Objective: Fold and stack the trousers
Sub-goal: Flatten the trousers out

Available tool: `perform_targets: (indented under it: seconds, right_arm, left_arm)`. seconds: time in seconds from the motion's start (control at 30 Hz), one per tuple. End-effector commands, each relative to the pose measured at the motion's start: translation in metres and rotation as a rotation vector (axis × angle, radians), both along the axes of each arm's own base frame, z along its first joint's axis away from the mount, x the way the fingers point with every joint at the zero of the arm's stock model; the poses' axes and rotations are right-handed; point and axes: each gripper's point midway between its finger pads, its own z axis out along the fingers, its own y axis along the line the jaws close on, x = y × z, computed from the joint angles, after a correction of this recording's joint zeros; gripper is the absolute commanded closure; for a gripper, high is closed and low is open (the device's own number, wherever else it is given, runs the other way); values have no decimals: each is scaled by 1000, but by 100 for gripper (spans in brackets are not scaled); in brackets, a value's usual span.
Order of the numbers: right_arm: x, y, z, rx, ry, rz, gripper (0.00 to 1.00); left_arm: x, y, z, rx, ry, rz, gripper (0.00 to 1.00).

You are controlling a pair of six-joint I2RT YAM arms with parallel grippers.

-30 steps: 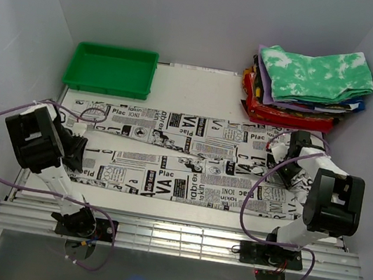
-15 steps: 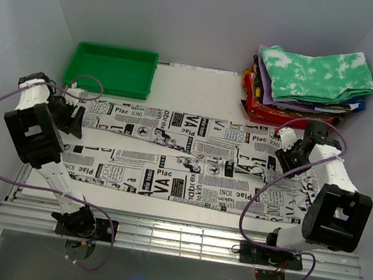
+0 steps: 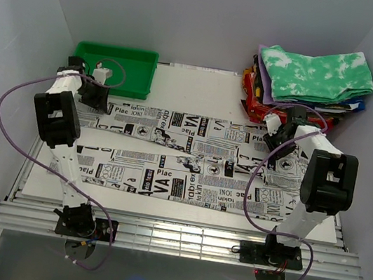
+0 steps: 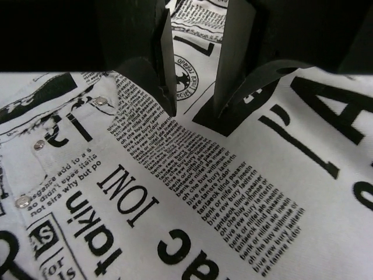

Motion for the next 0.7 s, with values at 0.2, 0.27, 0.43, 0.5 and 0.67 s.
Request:
perform_targets:
  seconds: [0.2,0.27,0.43,0.5,0.67]
  right_arm:
    - [-62,-20,-39,-116,89,61,67]
    - [-81,-21,-42,-124,111,79,68]
    - [-116,-12,-36,-74,139,98,68]
    - [-118,-9,-29,-54,136,96,69]
    - [-116,-6,-14,-39,144,100,69]
  left_arm:
    - [-112,7,-24,102,212,-81,51]
    - [-125,7,-15,106,211,-88,52]
    - [-162,10,-6,107,245,-136,54]
    - [-164,16,0,125,236,-138,54]
    - [-150,43,15,161,205,-97,49]
